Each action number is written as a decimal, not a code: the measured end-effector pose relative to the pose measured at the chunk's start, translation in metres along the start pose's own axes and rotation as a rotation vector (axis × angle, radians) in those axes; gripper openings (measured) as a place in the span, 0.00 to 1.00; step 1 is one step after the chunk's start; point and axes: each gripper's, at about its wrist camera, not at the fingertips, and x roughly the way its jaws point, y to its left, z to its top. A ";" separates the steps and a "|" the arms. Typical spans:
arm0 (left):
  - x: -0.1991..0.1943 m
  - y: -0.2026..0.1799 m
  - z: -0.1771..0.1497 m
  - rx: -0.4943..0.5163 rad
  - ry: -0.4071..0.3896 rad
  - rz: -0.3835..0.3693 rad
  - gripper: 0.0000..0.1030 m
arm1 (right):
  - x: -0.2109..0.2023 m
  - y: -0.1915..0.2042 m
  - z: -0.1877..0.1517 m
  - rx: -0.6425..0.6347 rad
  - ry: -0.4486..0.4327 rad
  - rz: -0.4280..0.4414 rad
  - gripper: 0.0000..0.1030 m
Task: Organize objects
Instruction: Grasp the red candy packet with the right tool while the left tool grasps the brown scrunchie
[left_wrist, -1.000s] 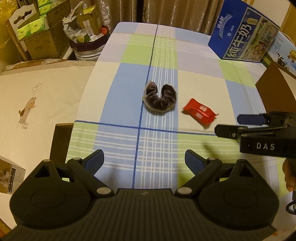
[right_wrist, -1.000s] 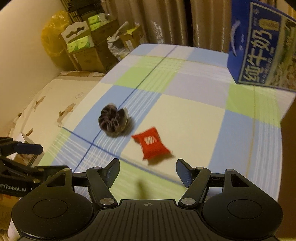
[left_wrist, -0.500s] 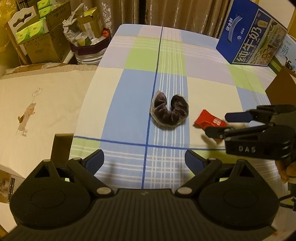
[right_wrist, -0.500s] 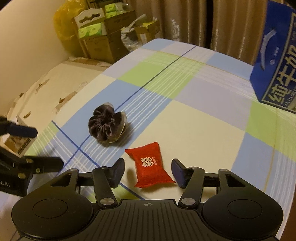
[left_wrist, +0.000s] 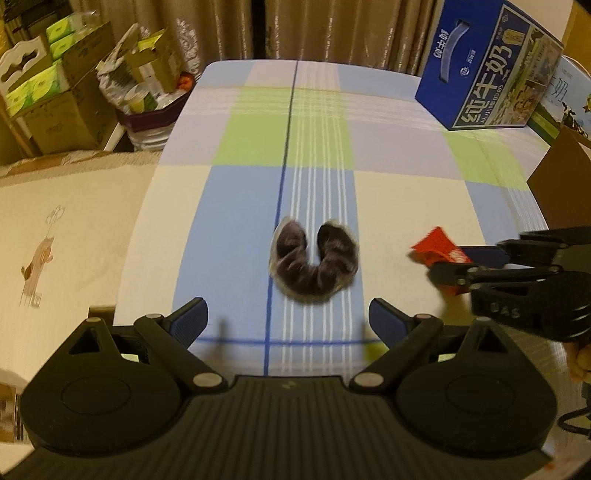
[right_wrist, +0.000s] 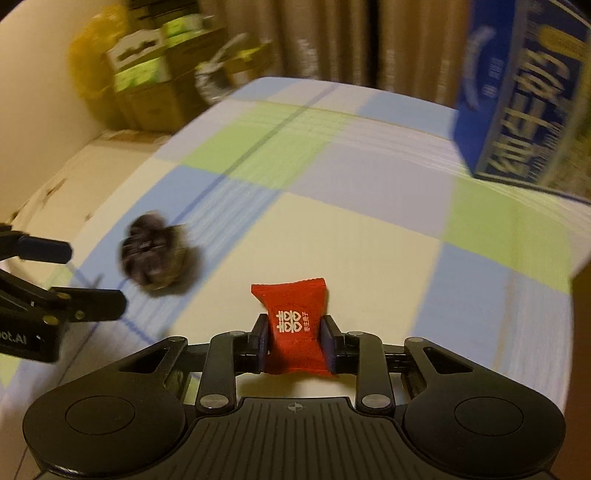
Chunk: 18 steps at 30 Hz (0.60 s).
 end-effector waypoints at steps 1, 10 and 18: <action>0.002 -0.001 0.002 0.007 -0.003 -0.001 0.89 | -0.001 -0.006 -0.001 0.017 -0.002 -0.015 0.25; 0.029 -0.011 0.018 0.071 -0.011 0.000 0.84 | -0.017 -0.048 -0.007 0.122 -0.016 -0.090 0.25; 0.044 -0.010 0.020 0.086 -0.005 -0.028 0.49 | -0.018 -0.043 -0.010 0.088 -0.020 -0.110 0.25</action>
